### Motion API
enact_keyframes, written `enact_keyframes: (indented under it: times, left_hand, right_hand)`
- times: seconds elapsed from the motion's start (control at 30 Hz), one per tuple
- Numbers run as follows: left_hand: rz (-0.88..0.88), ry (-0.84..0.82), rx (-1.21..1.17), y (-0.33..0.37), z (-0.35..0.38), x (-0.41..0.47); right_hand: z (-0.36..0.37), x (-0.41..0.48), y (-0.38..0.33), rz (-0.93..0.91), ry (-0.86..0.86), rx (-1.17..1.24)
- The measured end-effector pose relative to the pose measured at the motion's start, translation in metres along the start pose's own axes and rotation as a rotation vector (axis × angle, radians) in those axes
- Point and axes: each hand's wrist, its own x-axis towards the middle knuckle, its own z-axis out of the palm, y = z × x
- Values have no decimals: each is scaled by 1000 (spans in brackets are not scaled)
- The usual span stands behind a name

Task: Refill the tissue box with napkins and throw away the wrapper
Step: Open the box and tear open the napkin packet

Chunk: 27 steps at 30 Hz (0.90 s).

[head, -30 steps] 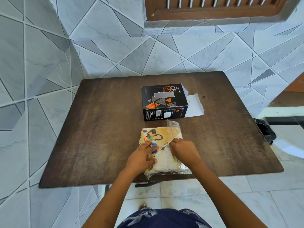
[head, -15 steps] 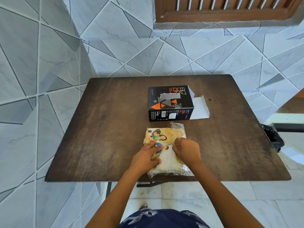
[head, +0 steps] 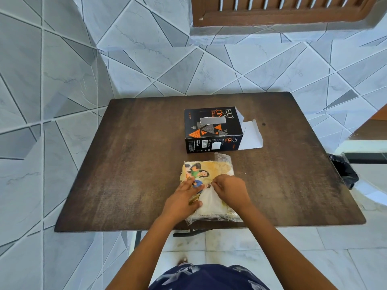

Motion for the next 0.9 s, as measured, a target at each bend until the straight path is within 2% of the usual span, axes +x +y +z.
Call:
enact_keyframes:
  times: [0.13, 0.2, 0.3, 0.37, 0.43, 0.53, 0.6, 0.7, 0.77, 0.9]
  left_hand:
    - [-12, -9, 8, 2, -1, 0]
    - [-7, -14, 6, 1, -1, 0]
    - [-11, -20, -12, 1, 0, -3]
    - [-19, -28, -12, 1, -1, -4]
    - [-25, -39, 1, 1, -3, -4]
    - [-31, -55, 39, 5, -8, -3]
    - [-42, -54, 57, 7, -12, -2]
    - [-80, -44, 78, 7, -15, 2]
    - [-98, -40, 103, 11, -18, 4]
    - [-95, 46, 249, 25, -27, 9]
  right_hand:
    - [-4, 4, -3, 114, 20, 121]
    - [-4, 5, -2, 205, 78, 259]
    - [-5, 7, 10, 550, 221, 646]
    - [-2, 8, 22, 774, 310, 821]
    - [-2, 8, 29, 860, 385, 913]
    - [-12, 5, 33, 996, 592, 1077]
    - [-21, -1, 42, 1117, 710, 1150]
    - [-28, -17, 63, 1289, 721, 1063]
    - [-28, -27, 71, 1317, 694, 983]
    - [-32, -39, 79, 1102, 688, 900]
